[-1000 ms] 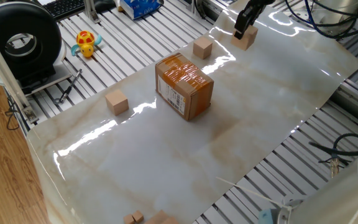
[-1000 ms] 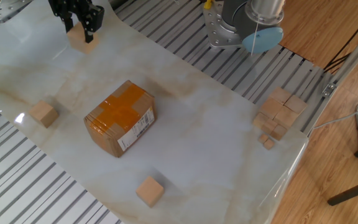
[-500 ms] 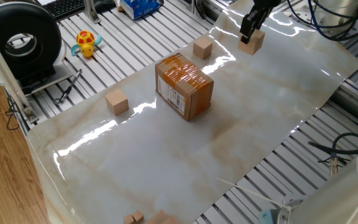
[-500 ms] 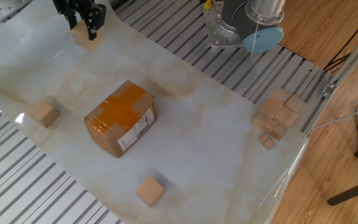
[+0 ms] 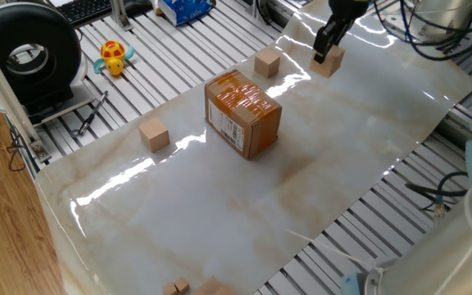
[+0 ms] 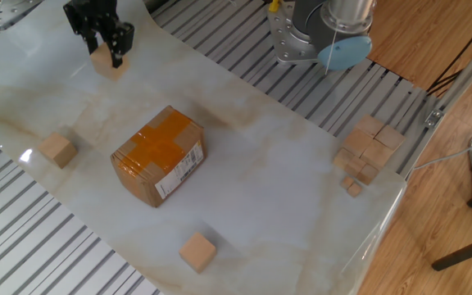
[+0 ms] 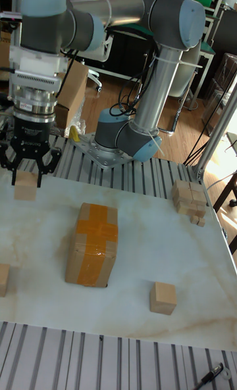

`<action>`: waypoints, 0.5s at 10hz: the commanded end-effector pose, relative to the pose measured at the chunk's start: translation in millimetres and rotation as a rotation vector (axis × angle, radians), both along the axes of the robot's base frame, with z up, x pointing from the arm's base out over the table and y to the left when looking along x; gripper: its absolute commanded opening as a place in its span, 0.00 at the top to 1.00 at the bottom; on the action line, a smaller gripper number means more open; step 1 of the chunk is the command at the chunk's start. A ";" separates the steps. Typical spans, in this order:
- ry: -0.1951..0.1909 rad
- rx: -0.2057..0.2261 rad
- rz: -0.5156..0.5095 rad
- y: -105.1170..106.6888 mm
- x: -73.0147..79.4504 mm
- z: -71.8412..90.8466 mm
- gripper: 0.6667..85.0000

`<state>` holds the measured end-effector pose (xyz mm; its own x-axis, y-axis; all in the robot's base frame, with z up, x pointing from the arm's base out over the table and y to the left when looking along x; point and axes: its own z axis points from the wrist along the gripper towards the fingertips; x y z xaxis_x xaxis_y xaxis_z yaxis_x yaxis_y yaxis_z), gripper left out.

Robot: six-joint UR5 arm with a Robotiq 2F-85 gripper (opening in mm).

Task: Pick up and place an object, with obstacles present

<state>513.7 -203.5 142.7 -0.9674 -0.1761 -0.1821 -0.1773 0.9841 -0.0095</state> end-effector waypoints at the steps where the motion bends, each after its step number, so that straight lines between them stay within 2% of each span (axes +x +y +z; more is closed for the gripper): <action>1: -0.009 0.034 -0.009 1.6 5.0 -21.7 0.99; 3: 0.055 0.020 -0.058 -3.7 -11.0 -24.5 0.99; 4: 0.066 0.018 -0.074 -4.9 -13.7 -24.9 0.99; 5: 0.065 0.003 -0.059 -9.1 -10.7 -32.0 0.99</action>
